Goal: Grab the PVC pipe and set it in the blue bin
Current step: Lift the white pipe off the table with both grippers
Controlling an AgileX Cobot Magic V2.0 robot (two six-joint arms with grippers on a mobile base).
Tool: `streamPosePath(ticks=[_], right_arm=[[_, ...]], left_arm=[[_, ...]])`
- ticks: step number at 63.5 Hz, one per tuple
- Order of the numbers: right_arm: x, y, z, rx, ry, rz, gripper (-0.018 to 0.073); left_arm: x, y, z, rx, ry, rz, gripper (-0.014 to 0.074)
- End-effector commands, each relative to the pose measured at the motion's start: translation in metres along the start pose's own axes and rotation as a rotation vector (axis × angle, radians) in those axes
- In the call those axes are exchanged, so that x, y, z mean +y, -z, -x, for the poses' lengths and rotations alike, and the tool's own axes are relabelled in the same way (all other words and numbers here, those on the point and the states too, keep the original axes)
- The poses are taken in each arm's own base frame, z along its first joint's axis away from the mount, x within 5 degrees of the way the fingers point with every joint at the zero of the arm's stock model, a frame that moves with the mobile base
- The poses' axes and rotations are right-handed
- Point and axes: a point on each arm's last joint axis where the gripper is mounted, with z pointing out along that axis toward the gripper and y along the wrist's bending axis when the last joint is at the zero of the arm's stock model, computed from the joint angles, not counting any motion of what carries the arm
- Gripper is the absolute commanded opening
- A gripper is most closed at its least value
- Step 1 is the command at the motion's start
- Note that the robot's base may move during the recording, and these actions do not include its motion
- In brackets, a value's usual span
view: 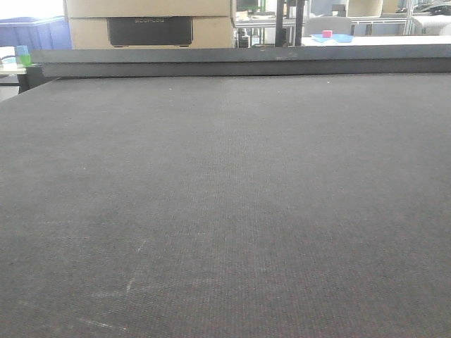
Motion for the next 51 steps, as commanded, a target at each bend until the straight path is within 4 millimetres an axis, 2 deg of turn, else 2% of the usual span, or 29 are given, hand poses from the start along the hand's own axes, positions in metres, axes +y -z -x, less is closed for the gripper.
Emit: streamPosePath(ticks=[1, 9, 17, 27, 40, 51], right_arm=[[0.001, 0.002, 0.006, -0.069, 0.017, 0.009, -0.0159], [0.001, 0.002, 0.006, -0.079, 0.017, 0.011, -0.0159], [0.001, 0.002, 0.006, -0.080, 0.017, 0.012, -0.0159], [0.001, 0.002, 0.007, -0.083, 0.017, 0.012, -0.0159], [0.001, 0.002, 0.007, -0.083, 0.017, 0.012, -0.0159], [0.001, 0.002, 0.007, -0.083, 0.017, 0.012, -0.0159]], left_arm=[[-0.002, 0.013, 0.005, -0.057, 0.007, -0.013, -0.0111], [-0.004, 0.028, 0.003, -0.052, -0.001, -0.028, -0.0111], [-0.005, 0.035, 0.004, -0.075, -0.015, -0.031, -0.0111], [-0.008, 0.035, 0.005, -0.085, -0.039, -0.075, -0.0111], [-0.006, 0.036, 0.015, -0.196, -0.075, -0.050, -0.0111], [-0.006, 0.037, 0.016, -0.213, -0.074, -0.047, -0.0111]])
